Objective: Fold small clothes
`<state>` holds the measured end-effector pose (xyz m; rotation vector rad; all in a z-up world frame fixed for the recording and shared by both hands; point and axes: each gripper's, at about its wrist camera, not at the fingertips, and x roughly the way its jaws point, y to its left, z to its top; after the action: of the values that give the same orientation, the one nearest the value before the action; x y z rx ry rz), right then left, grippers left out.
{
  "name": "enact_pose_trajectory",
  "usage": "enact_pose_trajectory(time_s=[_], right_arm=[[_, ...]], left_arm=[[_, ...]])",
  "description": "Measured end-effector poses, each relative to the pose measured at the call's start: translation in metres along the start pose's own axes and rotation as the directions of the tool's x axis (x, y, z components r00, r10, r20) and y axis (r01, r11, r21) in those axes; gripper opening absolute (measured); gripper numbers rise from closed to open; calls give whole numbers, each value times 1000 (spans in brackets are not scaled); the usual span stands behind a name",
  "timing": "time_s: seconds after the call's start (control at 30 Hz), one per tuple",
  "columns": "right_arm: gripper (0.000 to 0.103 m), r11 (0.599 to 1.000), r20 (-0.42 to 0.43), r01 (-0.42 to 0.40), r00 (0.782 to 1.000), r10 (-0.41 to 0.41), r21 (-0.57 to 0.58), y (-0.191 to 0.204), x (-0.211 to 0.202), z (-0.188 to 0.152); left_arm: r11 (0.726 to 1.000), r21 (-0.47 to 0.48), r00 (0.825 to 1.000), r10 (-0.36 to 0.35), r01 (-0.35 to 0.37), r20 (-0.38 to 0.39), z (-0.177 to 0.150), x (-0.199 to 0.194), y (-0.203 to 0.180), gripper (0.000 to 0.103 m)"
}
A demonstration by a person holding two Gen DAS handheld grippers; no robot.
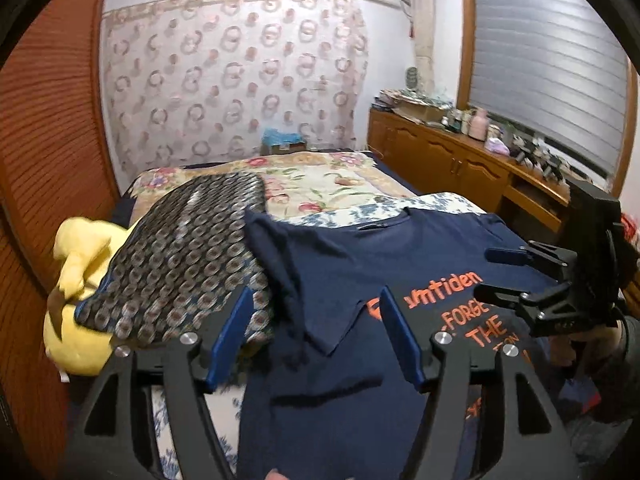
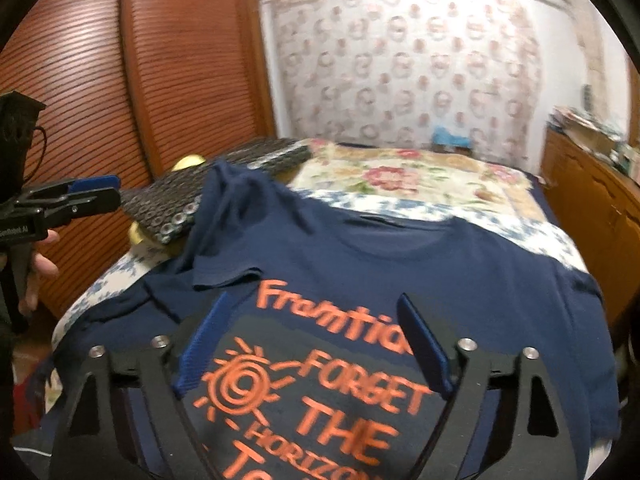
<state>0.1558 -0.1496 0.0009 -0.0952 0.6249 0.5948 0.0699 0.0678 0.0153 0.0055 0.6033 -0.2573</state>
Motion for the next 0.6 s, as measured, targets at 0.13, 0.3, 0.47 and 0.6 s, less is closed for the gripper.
enact_pose_trajectory(time_s=[0.13,0.3,0.47,0.6], right_arm=[[64,993,-58,-99,994,95,-59,24,31,12],[52,974,-167,-208,967,190,-94,54,85,20],[47,961,-227,-251,949,220,-119,73,120,20],[41,949,-264,-277,937,231,-154,87,134,18]], left_arm=[[999,-33,1000,31,-31,3,-17,-5,15,66],[996,-58,998,64,-63,9,-29,-8,29,66],[994,-79,997,79,-78,15,-34,-14,39,67],[993,-85,997,82,-81,6,-37,-11,42,67]])
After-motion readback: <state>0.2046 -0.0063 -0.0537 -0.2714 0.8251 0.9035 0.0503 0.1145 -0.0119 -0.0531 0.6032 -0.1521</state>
